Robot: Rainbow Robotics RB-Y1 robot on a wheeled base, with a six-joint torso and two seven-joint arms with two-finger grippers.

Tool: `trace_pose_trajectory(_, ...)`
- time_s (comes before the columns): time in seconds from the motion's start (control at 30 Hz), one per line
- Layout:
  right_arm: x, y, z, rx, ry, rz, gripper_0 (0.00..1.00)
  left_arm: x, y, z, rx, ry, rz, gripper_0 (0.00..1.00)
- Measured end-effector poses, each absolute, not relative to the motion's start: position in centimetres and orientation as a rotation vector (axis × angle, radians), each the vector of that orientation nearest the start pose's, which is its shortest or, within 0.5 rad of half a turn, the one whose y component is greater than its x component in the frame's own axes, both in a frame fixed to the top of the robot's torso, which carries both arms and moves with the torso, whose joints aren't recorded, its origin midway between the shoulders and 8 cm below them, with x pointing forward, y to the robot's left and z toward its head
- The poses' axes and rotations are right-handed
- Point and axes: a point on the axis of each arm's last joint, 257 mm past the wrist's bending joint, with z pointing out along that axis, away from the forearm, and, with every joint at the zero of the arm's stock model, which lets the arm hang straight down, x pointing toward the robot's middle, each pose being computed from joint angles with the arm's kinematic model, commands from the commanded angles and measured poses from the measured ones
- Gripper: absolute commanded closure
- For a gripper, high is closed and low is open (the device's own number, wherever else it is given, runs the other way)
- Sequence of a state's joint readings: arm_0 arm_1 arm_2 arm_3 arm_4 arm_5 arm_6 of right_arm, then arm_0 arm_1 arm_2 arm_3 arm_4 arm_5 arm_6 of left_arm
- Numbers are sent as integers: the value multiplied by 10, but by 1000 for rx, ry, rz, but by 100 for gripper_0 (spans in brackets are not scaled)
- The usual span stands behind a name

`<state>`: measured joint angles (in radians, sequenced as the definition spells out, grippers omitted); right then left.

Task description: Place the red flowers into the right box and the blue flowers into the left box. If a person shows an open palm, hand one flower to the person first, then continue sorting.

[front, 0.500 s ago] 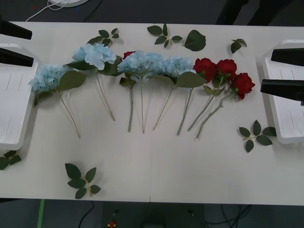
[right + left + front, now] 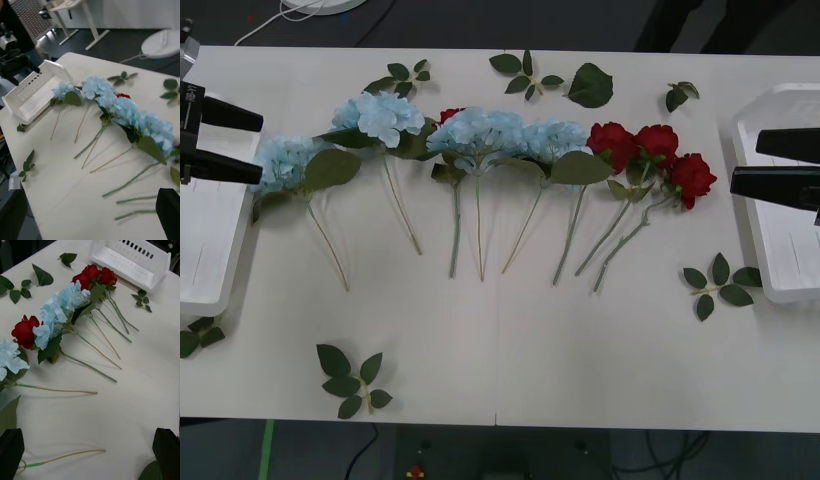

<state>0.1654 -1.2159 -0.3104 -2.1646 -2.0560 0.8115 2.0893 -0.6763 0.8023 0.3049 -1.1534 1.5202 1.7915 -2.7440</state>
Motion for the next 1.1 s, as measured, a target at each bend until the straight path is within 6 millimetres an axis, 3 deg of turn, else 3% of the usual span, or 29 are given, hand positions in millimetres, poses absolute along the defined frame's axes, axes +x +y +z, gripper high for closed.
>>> trace_pose_trajectory(0.2,402,-245,-50,-472,2048,698,0,471,301,-106,1334,1996,-612,0)
trace_pose_trajectory(0.37,401,-269,-93,-222,2279,656,0,462,301,-135,981,2339,-778,0)
trace_pose_trajectory(0.47,399,-277,-113,-57,2399,631,0,462,292,-149,793,2415,-872,0)
trace_pose_trajectory(0.7,417,-277,-142,201,2528,546,0,466,299,-207,704,2522,-737,0)
trace_pose_trajectory(0.93,465,-288,-172,381,2502,401,0,482,291,-211,372,2619,-742,0)
trace_pose_trajectory(1.1,495,-288,-196,593,2493,383,0,489,302,-215,372,2624,-656,0)
